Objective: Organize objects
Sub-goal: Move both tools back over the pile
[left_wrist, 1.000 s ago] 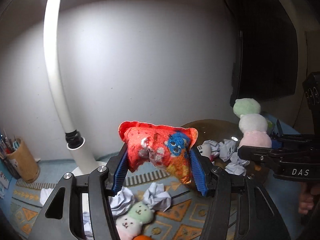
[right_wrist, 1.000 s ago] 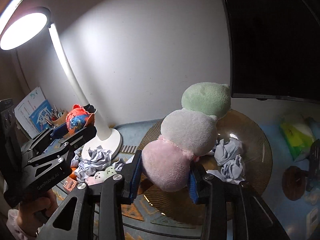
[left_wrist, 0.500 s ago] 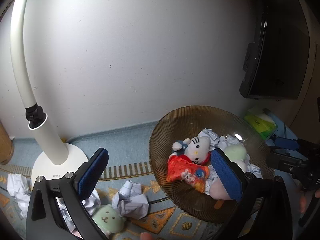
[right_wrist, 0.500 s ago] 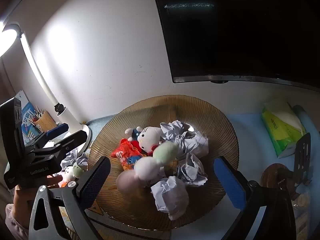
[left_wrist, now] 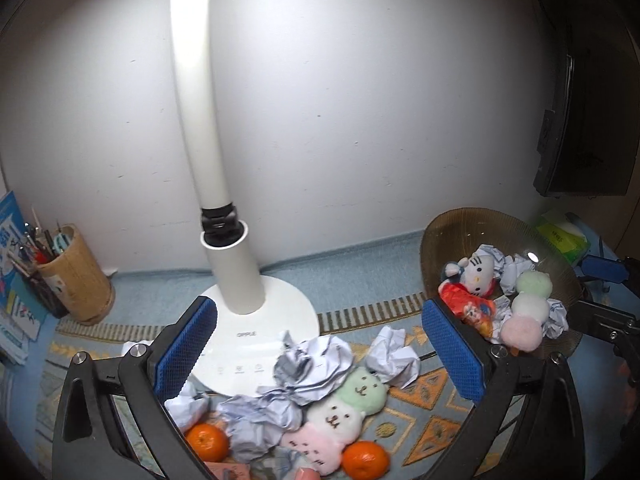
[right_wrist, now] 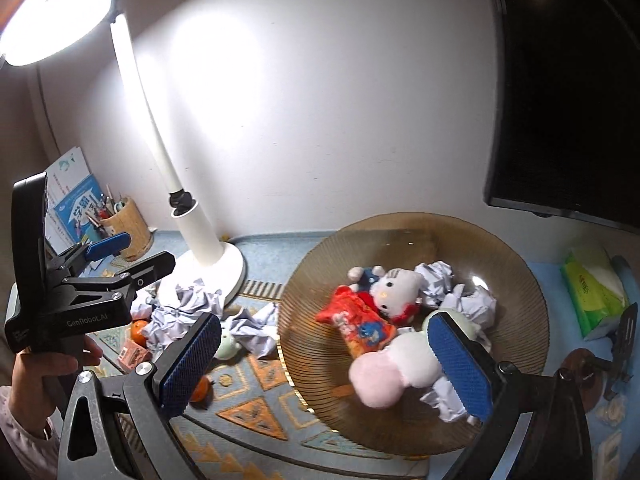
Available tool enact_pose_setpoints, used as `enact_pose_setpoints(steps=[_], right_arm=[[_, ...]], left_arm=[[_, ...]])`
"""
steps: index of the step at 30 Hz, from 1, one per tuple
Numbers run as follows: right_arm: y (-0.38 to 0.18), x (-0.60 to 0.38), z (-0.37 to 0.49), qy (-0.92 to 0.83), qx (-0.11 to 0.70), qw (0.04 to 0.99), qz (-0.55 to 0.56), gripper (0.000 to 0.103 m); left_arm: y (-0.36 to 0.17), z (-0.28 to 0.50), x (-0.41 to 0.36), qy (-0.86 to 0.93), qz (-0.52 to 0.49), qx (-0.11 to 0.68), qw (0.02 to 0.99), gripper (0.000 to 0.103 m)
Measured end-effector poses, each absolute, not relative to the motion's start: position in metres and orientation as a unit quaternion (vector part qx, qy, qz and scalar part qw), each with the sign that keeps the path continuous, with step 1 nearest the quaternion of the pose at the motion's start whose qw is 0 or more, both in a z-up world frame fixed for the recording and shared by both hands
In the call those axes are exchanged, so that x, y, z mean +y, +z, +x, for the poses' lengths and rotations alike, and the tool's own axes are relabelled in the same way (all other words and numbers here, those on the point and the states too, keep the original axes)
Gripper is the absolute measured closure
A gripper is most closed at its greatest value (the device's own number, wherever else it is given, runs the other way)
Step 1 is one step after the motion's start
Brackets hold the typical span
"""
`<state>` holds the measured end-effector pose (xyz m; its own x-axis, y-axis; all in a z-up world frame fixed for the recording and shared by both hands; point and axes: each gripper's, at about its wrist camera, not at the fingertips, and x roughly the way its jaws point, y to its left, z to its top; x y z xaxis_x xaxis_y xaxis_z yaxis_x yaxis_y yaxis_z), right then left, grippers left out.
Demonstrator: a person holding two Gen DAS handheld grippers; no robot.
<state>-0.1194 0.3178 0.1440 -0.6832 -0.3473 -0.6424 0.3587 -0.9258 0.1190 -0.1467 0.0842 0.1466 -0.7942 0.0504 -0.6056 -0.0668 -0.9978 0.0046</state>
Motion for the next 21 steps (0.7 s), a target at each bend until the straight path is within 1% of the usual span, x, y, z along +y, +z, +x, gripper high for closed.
enact_pose_setpoints(steps=[5,10,16,19,21], right_arm=[[0.129,0.269,-0.098,-0.904,0.039,0.232,0.356,0.0],[0.089,0.226,-0.077,-0.881,0.077,0.269,0.382,0.0],[0.035,0.199,-0.067,-0.86,0.104,0.269,0.421,0.0],[0.019,0.192,-0.072,-0.856,0.11,0.263,0.432,0.0],[0.011,0.186,-0.076,-0.852,0.12,0.263,0.437,0.0]], left_arm=[[0.136,-0.113,0.031,0.938,-0.344,0.047,-0.014,0.0],[0.1,-0.081,-0.005,0.921,-0.386,0.048,-0.027,0.0],[0.048,-0.069,-0.005,0.904,-0.426,0.036,-0.009,0.0],[0.033,-0.071,-0.003,0.903,-0.429,0.031,-0.009,0.0],[0.027,-0.073,-0.005,0.903,-0.43,0.009,0.0,0.0]])
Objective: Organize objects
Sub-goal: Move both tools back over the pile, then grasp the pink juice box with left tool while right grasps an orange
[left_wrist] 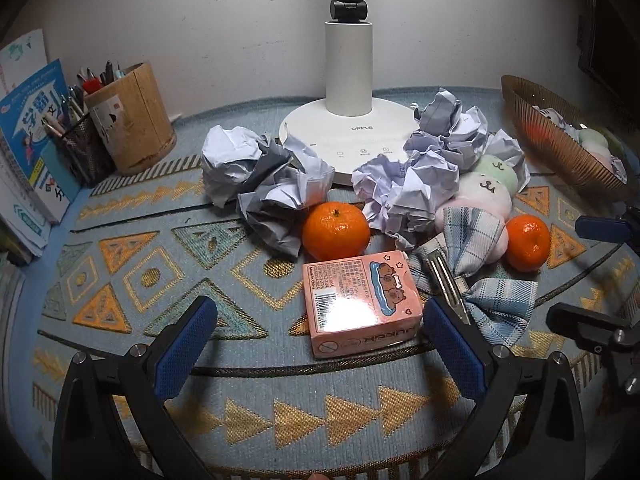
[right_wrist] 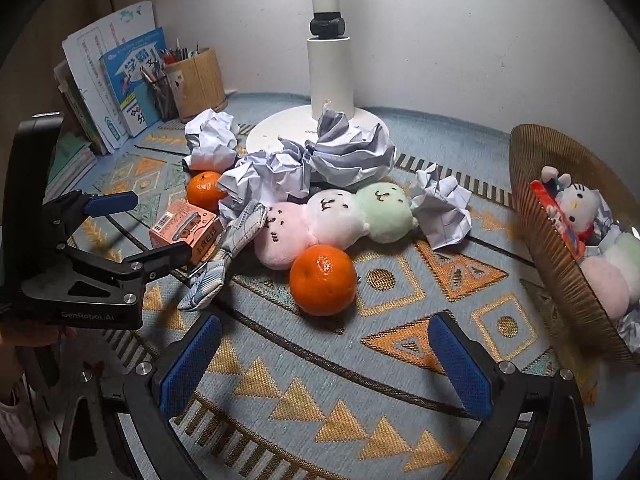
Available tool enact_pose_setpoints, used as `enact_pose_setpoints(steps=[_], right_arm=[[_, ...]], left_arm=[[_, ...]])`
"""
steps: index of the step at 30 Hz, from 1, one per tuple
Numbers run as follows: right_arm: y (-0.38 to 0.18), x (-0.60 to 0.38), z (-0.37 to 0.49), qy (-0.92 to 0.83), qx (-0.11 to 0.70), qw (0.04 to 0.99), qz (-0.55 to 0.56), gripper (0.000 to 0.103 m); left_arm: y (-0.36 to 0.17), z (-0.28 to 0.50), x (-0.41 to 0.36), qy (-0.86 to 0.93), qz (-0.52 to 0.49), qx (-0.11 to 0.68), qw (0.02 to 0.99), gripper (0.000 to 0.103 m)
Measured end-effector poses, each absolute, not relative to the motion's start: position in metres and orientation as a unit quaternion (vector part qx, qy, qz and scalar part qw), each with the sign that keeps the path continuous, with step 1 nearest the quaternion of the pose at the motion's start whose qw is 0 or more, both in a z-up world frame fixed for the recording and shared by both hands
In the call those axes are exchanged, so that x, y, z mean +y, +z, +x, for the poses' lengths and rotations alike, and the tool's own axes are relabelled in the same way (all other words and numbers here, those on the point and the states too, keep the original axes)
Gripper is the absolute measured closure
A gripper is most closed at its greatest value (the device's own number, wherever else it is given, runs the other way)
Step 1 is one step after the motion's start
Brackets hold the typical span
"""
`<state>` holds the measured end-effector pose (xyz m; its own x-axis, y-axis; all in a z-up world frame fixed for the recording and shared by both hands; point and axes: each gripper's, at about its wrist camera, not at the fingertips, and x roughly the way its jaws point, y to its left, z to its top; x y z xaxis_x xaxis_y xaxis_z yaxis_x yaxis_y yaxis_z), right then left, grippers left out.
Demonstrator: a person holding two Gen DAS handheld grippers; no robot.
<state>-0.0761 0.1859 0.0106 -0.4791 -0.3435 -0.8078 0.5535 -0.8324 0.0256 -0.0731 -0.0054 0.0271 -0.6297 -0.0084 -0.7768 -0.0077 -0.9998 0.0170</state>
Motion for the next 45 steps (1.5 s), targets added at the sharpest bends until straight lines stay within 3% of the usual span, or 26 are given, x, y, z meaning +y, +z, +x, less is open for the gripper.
enact_pose_setpoints(steps=[29,30,31,32,33,34,37,45], right_arm=[[-0.008,0.17,-0.098,-0.858,0.124,0.246,0.432,0.0],[-0.007,0.17,-0.098,-0.86,0.125,0.246,0.43,0.002],[-0.006,0.17,-0.096,-0.862,0.123,0.249,0.425,0.012],[-0.002,0.17,-0.093,-0.866,0.122,0.253,0.413,0.027],[0.001,0.17,-0.089,-0.871,0.123,0.25,0.404,0.067],[0.0,0.169,-0.089,-0.871,0.127,0.248,0.404,0.066],[0.002,0.169,-0.087,-0.87,0.123,0.261,0.4,0.066],[0.026,0.187,-0.064,-0.903,0.088,0.273,0.32,0.066]], left_arm=[[0.014,-0.081,-0.014,-0.892,0.452,0.004,0.001,0.0],[0.015,-0.08,-0.014,-0.892,0.452,0.004,0.001,0.0],[0.015,-0.081,-0.014,-0.892,0.452,0.003,0.001,0.0],[0.016,-0.079,-0.013,-0.893,0.449,0.004,-0.002,0.005],[0.021,-0.073,-0.01,-0.901,0.433,-0.001,-0.016,0.052],[0.024,-0.069,-0.005,-0.906,0.422,-0.012,-0.017,0.065],[0.025,-0.065,0.002,-0.908,0.419,-0.034,-0.002,0.065],[0.044,-0.049,-0.009,-0.934,0.357,0.008,-0.009,0.066]])
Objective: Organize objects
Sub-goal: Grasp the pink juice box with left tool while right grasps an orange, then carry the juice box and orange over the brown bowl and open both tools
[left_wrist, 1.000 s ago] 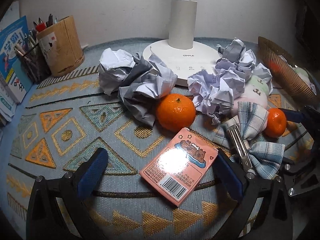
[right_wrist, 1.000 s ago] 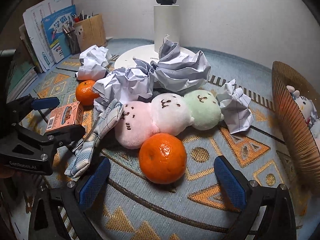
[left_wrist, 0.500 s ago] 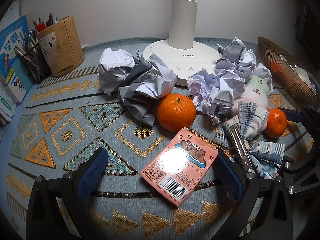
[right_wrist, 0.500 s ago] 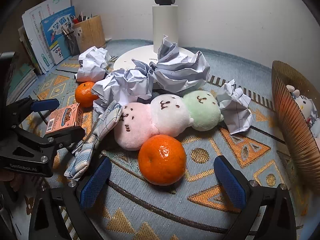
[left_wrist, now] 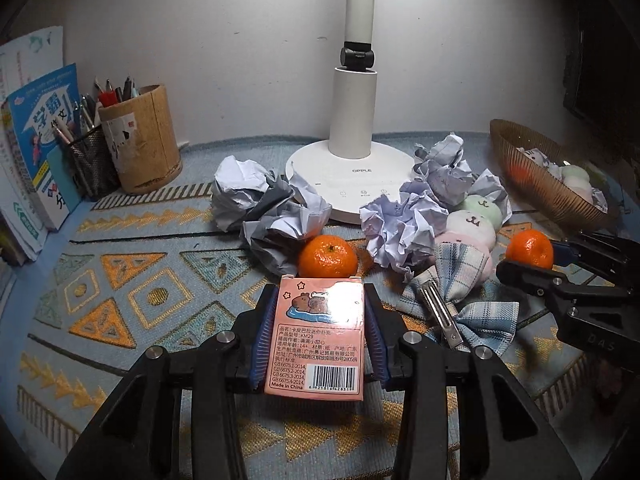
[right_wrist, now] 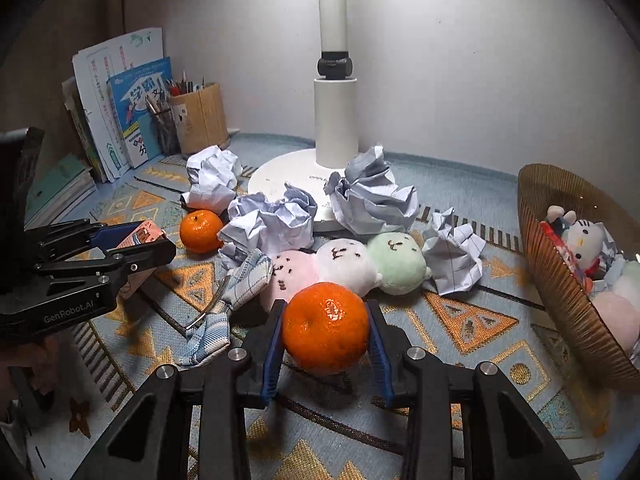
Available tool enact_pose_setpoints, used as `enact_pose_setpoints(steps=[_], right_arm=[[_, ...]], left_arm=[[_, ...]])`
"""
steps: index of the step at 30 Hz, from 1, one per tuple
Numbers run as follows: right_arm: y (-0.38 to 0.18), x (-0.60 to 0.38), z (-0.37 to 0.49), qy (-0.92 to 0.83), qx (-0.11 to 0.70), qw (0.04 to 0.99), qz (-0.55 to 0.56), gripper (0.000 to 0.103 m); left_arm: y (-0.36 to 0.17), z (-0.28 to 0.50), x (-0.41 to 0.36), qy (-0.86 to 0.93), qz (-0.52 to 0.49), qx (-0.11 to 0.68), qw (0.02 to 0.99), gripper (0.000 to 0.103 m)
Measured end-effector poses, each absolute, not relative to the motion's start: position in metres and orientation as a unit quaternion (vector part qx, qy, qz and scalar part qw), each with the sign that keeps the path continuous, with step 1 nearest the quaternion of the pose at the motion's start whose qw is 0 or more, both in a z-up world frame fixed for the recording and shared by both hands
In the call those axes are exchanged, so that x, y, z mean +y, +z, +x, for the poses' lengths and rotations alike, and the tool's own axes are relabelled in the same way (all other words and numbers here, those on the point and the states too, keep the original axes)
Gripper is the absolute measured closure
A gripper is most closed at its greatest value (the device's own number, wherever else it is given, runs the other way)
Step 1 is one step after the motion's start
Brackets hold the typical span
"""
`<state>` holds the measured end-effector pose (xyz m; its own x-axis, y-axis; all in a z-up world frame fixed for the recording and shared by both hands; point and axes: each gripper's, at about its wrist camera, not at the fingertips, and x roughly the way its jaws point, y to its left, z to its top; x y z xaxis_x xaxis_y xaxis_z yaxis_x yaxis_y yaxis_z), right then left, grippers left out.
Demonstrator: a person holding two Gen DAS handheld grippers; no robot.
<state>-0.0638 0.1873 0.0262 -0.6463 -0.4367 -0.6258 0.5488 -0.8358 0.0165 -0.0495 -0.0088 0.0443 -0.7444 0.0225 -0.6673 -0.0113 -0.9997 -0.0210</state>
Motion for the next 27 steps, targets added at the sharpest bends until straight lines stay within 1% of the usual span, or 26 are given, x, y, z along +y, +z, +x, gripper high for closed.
enact_pose_setpoints(steps=[4,11,24,27], right_arm=[[0.036,0.193,-0.053,-0.913,0.073,0.284,0.284,0.066],[0.033,0.192,-0.057,-0.907,0.072,0.284,0.301,0.066],[0.034,0.193,-0.054,-0.909,0.076,0.284,0.297,0.066],[0.04,0.201,-0.052,-0.908,0.066,0.3,0.284,0.066]], left_arm=[[0.045,-0.054,-0.004,0.935,-0.355,0.004,0.009,0.065],[0.043,-0.056,-0.005,0.932,-0.362,0.001,0.006,0.065],[0.042,-0.056,-0.009,0.932,-0.362,-0.001,-0.011,0.065],[0.038,-0.062,-0.006,0.925,-0.379,0.002,0.01,0.065]])
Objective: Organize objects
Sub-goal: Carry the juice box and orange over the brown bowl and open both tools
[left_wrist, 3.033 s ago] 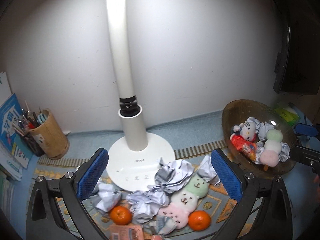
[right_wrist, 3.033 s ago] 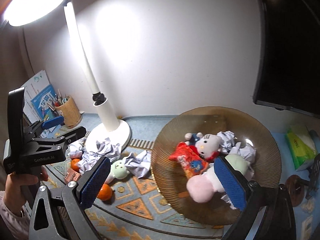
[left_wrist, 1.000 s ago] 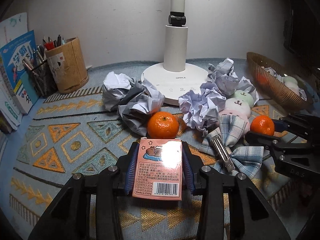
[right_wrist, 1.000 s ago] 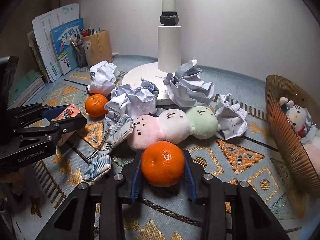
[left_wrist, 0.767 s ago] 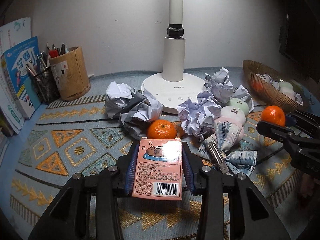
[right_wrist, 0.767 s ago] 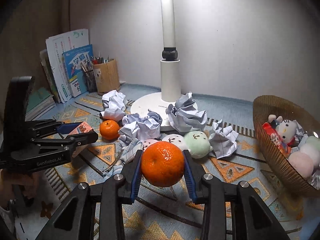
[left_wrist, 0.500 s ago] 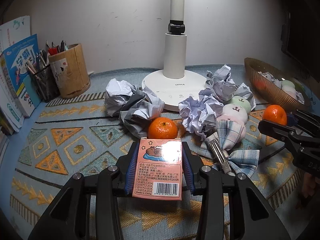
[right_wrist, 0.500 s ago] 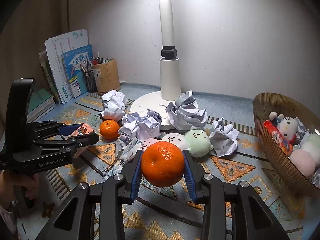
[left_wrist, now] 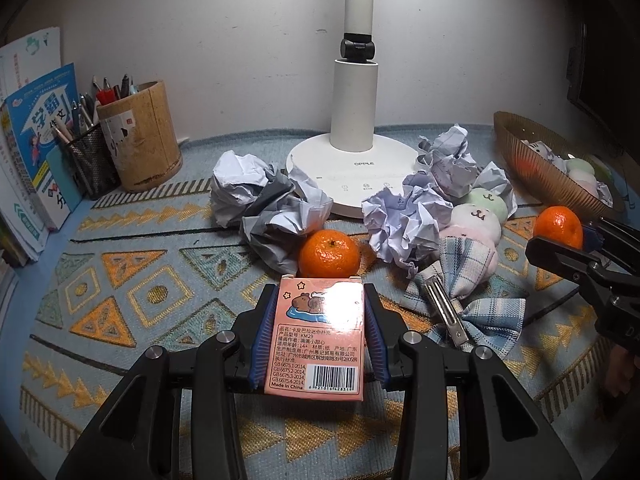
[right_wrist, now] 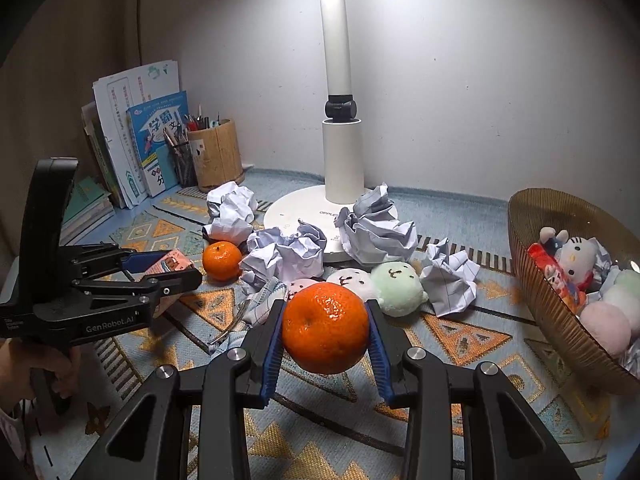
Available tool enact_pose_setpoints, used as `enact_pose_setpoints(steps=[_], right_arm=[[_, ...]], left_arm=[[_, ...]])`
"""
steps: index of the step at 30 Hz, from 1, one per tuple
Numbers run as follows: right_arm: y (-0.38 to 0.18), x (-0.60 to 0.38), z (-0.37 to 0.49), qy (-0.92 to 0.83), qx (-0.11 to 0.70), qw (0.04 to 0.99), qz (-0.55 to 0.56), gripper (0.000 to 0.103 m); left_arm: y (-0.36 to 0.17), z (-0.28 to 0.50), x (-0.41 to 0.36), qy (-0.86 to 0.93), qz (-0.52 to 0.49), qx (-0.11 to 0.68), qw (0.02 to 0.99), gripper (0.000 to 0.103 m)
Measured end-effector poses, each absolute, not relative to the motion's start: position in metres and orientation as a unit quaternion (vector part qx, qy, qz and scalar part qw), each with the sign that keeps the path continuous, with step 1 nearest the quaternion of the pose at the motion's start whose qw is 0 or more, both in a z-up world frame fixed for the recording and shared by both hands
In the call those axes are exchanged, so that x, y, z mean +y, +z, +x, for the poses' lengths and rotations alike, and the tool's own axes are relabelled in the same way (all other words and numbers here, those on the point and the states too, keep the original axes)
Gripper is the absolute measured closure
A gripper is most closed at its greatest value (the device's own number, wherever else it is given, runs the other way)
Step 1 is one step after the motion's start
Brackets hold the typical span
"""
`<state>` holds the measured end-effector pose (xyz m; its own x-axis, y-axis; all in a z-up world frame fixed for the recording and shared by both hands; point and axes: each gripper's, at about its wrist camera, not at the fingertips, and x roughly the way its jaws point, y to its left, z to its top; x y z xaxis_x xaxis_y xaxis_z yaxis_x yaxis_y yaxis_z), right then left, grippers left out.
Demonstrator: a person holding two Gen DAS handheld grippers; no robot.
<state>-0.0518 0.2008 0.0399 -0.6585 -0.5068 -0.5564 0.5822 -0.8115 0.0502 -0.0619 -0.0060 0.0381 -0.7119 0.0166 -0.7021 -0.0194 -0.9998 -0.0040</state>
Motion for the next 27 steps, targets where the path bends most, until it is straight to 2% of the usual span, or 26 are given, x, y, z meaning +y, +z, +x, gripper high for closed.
enact_pose_setpoints(steps=[2,7,15,19,26,27], right_arm=[[0.053,0.207,-0.05,-0.912,0.083,0.293,0.276,0.066],[0.108,0.251,-0.061,-0.923,0.047,0.283,0.255,0.066],[0.177,0.334,-0.111,-0.95,0.041,0.205,0.233,0.066],[0.185,0.368,-0.137,-0.957,0.041,0.164,0.238,0.066],[0.159,0.398,-0.168,-0.957,0.035,0.116,0.263,0.065],[0.154,0.4,-0.172,-0.954,0.029,0.128,0.27,0.054]], left_arm=[[0.04,-0.064,0.0,0.921,-0.389,0.009,0.012,0.065],[0.085,-0.072,0.02,0.939,-0.339,-0.042,0.034,0.065],[0.153,-0.117,0.14,0.946,-0.288,0.023,0.144,0.065],[0.161,-0.141,0.194,0.94,-0.28,0.028,0.191,0.065],[0.131,-0.173,0.237,0.921,-0.313,0.002,0.231,0.065],[0.125,-0.177,0.239,0.918,-0.321,-0.004,0.232,0.063]])
